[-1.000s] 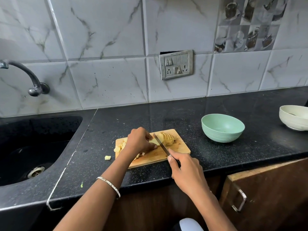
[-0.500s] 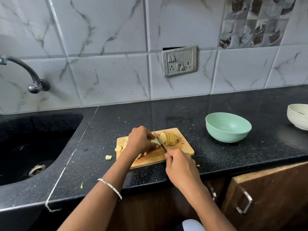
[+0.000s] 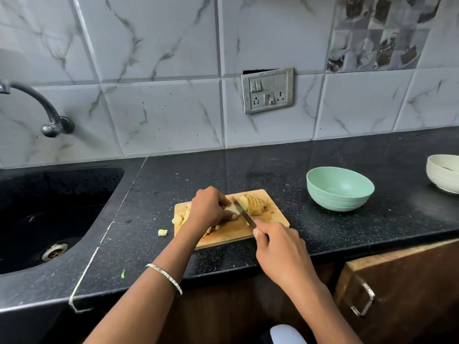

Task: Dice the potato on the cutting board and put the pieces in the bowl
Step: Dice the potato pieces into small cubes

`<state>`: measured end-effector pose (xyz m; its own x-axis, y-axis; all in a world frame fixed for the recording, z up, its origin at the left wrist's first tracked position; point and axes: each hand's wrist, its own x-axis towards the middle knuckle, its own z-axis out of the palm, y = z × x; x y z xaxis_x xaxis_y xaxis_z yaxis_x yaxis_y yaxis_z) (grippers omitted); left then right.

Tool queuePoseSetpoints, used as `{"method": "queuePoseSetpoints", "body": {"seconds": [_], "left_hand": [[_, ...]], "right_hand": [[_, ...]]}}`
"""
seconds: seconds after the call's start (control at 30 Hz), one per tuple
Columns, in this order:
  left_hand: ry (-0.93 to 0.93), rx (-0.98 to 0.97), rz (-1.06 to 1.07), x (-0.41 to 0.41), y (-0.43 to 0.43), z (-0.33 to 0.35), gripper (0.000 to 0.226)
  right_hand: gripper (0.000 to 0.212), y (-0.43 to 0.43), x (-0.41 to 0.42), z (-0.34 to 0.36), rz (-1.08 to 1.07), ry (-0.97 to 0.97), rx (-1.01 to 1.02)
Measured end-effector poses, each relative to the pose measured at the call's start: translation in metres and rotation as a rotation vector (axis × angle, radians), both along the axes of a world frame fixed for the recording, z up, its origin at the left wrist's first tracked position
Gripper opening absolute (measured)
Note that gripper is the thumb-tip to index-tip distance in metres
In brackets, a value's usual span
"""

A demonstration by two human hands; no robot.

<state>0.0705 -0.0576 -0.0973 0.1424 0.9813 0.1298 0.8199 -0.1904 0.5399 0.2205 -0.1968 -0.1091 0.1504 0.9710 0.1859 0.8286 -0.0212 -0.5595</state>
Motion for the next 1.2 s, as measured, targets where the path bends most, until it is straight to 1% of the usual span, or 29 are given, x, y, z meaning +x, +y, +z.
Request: {"method": "queuePoseSetpoints", "body": {"seconds": [0.13,0.27,0.33,0.4,0.47,0.63,0.73,0.83,1.0,1.1,1.2], "left_hand": [[0.002,-0.003,-0.003,0.000,-0.001,0.001,0.050],[-0.006,0.005,-0.006,-0.002,-0.002,0.001,0.048],[-0.014,0.002,-0.003,-0.001,-0.001,0.001,0.046],[-0.029,-0.010,0.002,-0.001,0.000,0.002,0.044],[-0.045,-0.019,0.005,-0.001,0.001,0.002,0.041],[-0.036,0.015,0.022,-0.003,0.001,-0.001,0.039],[-0.048,0.000,0.024,-0.003,0.000,-0.002,0.040],[-0.043,0.011,0.019,-0.004,-0.003,-0.001,0.042],[-0.036,0.003,0.017,-0.006,-0.007,0.001,0.044],[-0.023,0.008,0.021,-0.007,-0.008,0.001,0.039],[-0.030,0.008,0.029,-0.007,-0.007,0.002,0.032]], "right_hand": [[0.039,0.007,-0.005,-0.003,0.022,0.006,0.017],[0.041,0.011,-0.008,-0.007,0.023,0.013,0.010],[0.038,0.013,-0.009,-0.007,0.023,0.014,0.000],[0.028,0.017,-0.012,-0.006,0.027,0.005,-0.024],[0.024,0.022,-0.017,-0.002,0.015,-0.009,-0.051],[0.033,0.029,-0.024,0.003,0.002,-0.041,-0.091],[0.033,0.020,-0.021,0.002,0.011,-0.063,-0.082],[0.031,0.011,-0.015,0.001,0.015,-0.052,-0.060],[0.039,0.007,-0.013,0.005,0.005,0.015,0.031],[0.029,0.009,-0.019,0.001,0.028,0.000,0.020],[0.028,0.012,-0.021,-0.003,0.010,0.005,-0.004]]}}
